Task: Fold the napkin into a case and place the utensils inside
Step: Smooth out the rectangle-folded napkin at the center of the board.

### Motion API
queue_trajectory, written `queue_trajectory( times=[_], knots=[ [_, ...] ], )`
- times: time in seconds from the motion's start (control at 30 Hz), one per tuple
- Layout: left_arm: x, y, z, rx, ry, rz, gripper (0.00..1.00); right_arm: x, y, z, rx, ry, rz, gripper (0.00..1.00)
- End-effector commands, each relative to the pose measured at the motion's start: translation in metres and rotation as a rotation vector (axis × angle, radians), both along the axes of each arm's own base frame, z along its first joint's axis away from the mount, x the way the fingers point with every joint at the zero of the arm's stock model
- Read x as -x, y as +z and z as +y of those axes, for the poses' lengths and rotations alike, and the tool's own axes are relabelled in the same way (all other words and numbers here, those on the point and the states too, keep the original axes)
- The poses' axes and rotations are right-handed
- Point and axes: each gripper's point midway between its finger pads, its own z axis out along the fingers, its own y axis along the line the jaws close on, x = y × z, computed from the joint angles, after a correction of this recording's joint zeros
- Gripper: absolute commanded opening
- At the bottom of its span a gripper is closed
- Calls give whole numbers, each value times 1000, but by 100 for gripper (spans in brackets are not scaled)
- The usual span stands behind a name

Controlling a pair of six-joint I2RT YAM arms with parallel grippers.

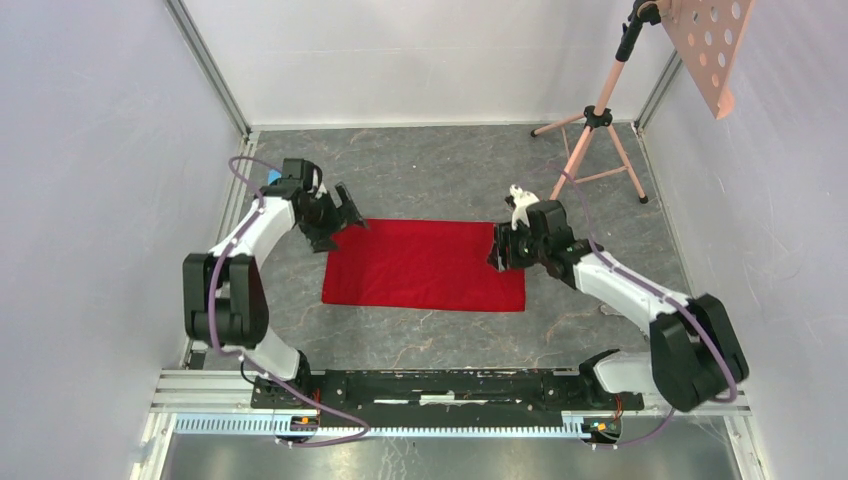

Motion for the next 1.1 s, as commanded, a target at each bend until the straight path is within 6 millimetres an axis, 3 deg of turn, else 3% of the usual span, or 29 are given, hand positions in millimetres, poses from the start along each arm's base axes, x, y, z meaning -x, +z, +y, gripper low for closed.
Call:
queue_trajectory(
  times=[0.0, 0.13, 0.37, 0.53, 0.8, 0.9, 1.07],
  knots=[
    [-56, 6, -13, 74, 16, -73, 100, -53, 23, 6, 28, -39, -113, 59],
    [-86, -5, -11, 60, 49, -65, 100, -78, 18, 6, 63, -59, -118, 58],
    [-117, -21, -12, 74, 94, -61, 100, -110, 7, -3, 144, -98, -131, 57],
    [-124, -27, -6, 40, 101, -66, 100, -121, -12, -14, 175, -124, -112, 56],
    [-118, -64, 15, -54, 110, 10, 100, -121, -41, -25, 213, -138, -67, 55],
    [-116, -63, 17, -66, 105, 10, 100, -122, -47, -30, 241, -151, -55, 54],
    [-122, -25, 15, -55, 93, -72, 100, -124, -26, -28, 233, -144, -68, 54]
  ],
)
